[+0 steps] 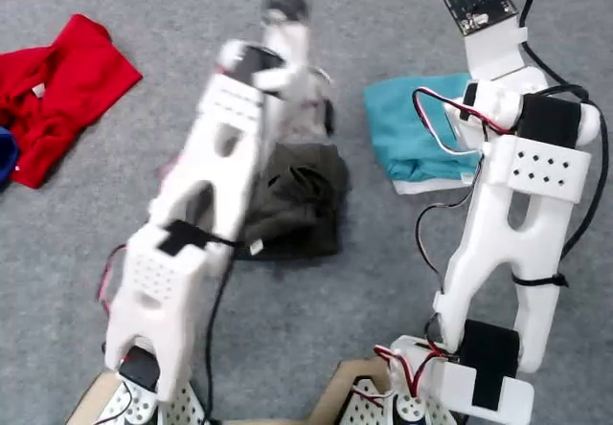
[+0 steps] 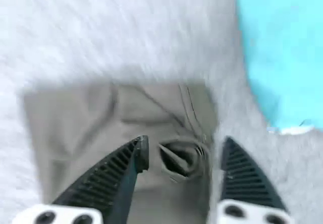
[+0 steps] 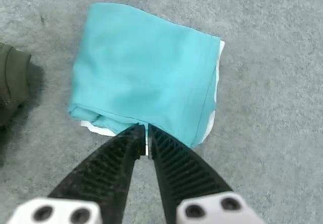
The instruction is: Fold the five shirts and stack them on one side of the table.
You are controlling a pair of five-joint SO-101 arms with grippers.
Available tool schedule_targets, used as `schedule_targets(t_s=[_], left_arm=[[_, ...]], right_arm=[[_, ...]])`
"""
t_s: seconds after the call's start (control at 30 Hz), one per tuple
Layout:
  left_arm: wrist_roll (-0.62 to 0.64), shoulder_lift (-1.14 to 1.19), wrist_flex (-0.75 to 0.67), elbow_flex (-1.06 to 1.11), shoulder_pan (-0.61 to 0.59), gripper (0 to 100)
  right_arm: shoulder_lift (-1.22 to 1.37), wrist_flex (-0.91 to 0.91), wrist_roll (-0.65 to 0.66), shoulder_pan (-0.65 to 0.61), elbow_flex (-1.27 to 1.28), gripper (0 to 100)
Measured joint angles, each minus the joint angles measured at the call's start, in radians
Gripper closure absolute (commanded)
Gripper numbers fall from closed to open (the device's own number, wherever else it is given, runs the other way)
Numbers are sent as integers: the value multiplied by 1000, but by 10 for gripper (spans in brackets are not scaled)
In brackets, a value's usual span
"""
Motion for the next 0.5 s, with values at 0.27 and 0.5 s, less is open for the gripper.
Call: schedule_targets(t_s=[0.27, 0.5], left_arm=[[-153, -204, 5, 72, -416, 972], [-301, -279, 2, 427, -726, 971]], right_arm=[[38, 112, -120, -370, 0, 977], [336, -21, -293, -689, -12, 979]])
